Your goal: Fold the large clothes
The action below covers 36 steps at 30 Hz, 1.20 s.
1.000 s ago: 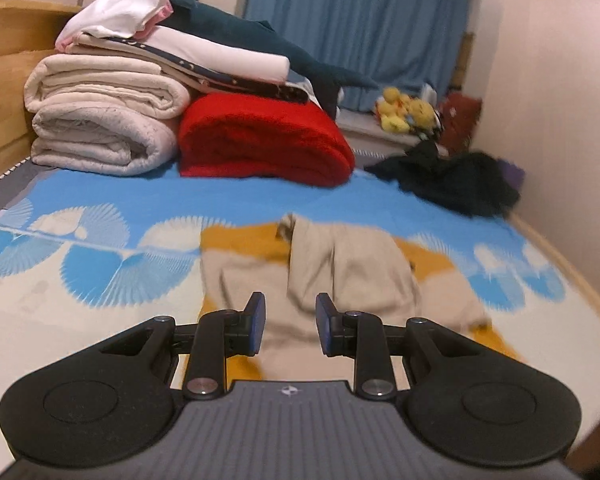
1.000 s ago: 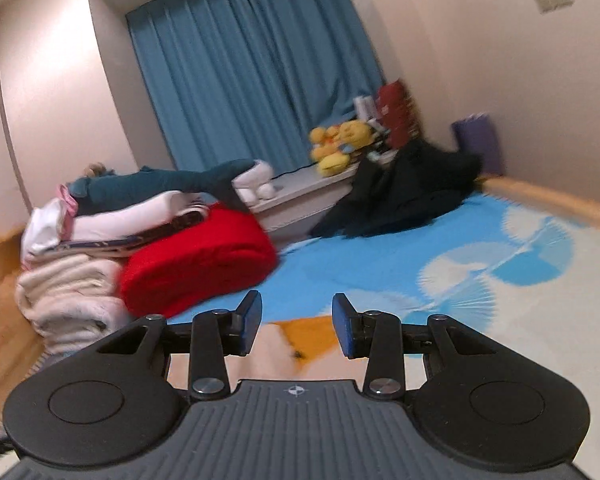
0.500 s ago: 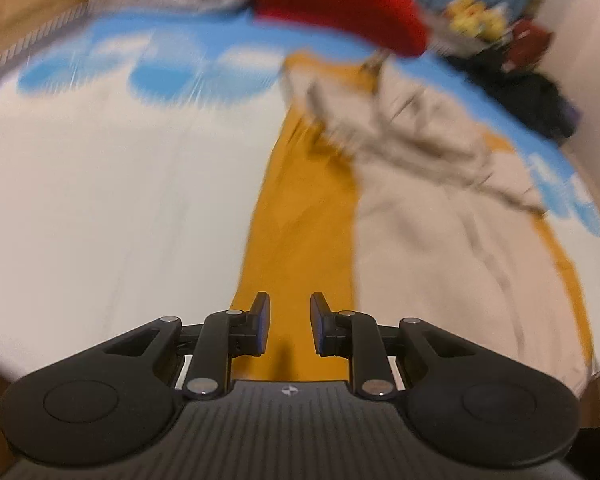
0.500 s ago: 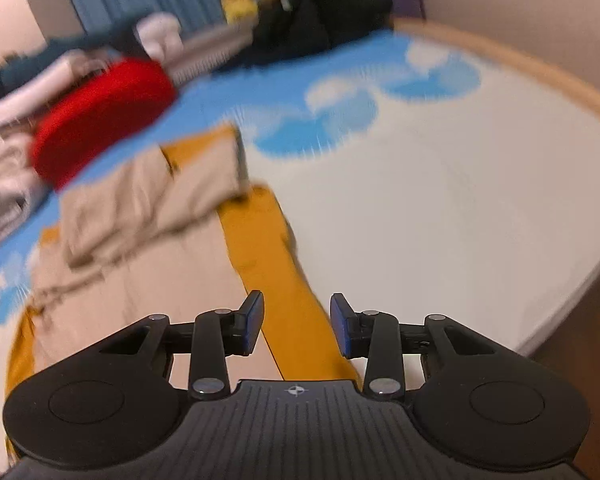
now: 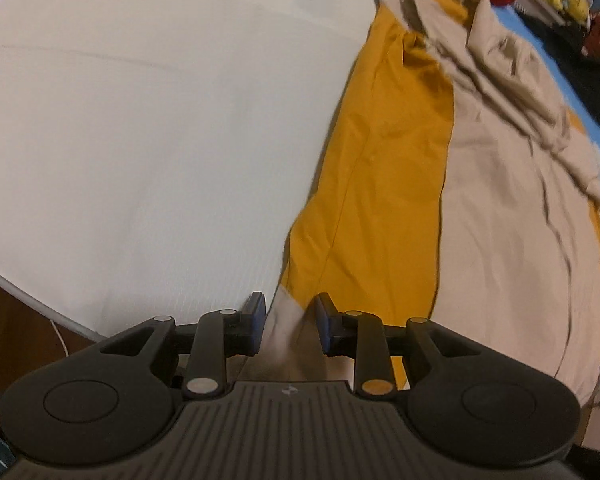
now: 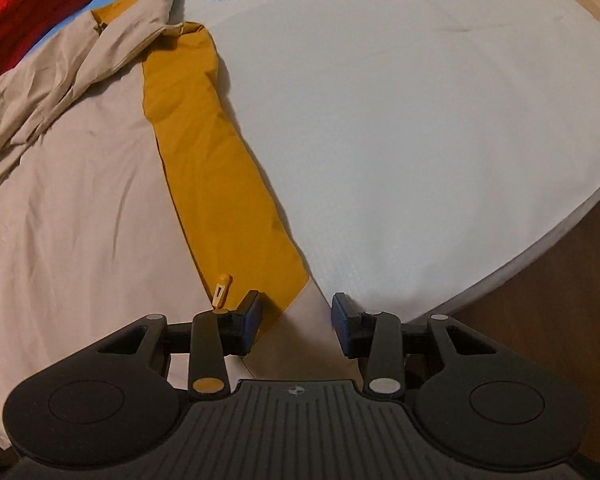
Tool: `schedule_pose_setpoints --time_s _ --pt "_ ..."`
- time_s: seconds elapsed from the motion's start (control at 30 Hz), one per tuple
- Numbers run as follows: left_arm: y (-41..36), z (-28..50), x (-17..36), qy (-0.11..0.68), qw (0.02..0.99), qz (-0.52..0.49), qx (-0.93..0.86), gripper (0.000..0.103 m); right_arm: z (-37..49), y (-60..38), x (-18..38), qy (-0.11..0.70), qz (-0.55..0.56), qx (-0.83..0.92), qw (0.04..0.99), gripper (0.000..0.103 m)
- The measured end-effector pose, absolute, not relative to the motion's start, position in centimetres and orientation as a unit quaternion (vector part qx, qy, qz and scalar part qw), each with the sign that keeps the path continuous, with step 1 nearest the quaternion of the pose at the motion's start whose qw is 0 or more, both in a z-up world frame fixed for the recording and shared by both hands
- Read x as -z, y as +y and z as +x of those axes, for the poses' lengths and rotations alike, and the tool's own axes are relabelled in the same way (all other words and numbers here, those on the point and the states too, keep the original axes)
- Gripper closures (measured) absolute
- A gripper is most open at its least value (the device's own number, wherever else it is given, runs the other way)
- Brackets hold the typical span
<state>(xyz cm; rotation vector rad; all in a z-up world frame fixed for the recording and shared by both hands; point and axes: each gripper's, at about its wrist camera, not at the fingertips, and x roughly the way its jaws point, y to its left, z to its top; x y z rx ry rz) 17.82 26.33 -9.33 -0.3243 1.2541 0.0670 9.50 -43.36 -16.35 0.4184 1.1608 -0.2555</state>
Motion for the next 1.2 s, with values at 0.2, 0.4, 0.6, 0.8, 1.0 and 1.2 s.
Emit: schedule_pose_setpoints --time_s 0.2,0.4,0.6,0.8,1.0,1.2 --pt "26.1 17.9 9.5 0.587 0.798 -0.134 -0.027 0.072 9.5 -42.6 16.3 0.545 0.179 0.11 0.812 0.058" --pt "24.8 17.2 8.3 0.567 0.816 -0.112 0.002 0.096 9.0 -43.6 15.4 0.53 0.218 0.099 0.813 0.095" --pt "24.5 16.8 8.6 0.583 0.807 -0.099 0.004 0.092 8.9 -44.0 15.8 0.538 0.227 0.099 0.806 0.087" --pt "24.0 16.8 9.1 0.594 0.8 -0.08 -0.007 0.081 9.2 -42.7 16.3 0.555 0.174 0.098 0.808 0.08" --pt "23.9 16.7 9.1 0.593 0.801 -0.076 -0.01 0.081 9.4 -42.8 16.2 0.544 0.174 0.107 0.814 0.073" --pt "23.2 17.4 9.7 0.593 0.802 -0.072 -0.013 0.081 9.2 -42.7 16.4 0.542 0.166 0.105 0.817 0.058"
